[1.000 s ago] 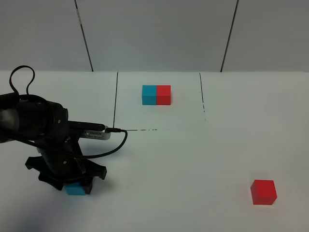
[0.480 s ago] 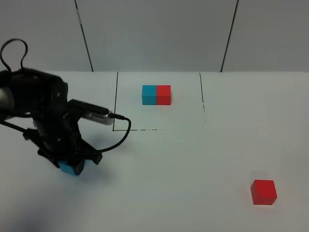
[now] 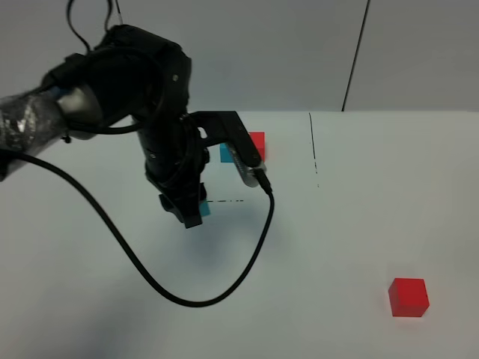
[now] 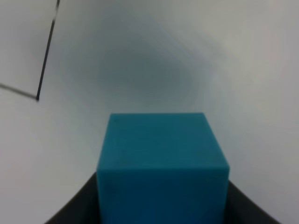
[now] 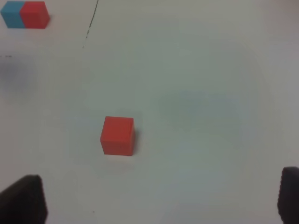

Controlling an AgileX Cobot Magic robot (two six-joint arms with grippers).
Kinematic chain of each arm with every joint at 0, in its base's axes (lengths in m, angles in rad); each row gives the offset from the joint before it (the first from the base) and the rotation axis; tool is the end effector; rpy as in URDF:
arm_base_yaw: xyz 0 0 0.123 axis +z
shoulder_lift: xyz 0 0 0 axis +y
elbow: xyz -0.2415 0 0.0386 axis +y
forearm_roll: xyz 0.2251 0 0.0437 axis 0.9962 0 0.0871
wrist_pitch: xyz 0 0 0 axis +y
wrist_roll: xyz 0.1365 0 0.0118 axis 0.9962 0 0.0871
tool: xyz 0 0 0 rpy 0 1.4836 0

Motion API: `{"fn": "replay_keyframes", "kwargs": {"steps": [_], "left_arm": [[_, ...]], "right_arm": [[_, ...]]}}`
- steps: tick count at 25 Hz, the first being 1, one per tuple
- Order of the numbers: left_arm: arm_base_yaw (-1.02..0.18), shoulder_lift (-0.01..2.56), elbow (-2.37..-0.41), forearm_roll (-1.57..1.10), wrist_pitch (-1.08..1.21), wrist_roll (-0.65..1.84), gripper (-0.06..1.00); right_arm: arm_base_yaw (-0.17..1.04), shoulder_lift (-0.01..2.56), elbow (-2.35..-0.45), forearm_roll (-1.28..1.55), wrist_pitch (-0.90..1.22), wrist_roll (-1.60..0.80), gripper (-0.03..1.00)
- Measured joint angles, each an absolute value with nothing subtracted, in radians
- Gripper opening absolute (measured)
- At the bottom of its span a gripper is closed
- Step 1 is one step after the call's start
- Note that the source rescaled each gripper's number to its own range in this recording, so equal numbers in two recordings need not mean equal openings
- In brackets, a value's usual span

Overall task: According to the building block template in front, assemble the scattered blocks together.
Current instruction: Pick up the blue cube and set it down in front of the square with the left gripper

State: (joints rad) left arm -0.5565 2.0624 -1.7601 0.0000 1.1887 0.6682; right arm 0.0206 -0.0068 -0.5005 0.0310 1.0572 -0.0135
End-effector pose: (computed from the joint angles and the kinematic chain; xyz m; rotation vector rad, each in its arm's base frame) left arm 0.3384 -0.2105 0.1573 1.7099 2.4343 0.0139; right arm 0.0562 0.0049 0.2463 -0.0362 2.0330 0.0415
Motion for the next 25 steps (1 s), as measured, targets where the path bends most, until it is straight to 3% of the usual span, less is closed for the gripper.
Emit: {"fn": "replay_keyframes", "kwargs": {"steps": [11, 25], "left_arm": [[-0.655, 2.229, -1.864, 0.006, 1.116, 0.854, 0.0], [-0.664, 2.327, -1.864, -0.014, 1.08, 0.853, 0.0]], "right_arm": [[0.021, -0.007, -0.5, 0.031, 1.057, -0.014, 1.0], [0.021, -0.007, -0.5, 0.031, 1.057, -0.014, 1.0]]}}
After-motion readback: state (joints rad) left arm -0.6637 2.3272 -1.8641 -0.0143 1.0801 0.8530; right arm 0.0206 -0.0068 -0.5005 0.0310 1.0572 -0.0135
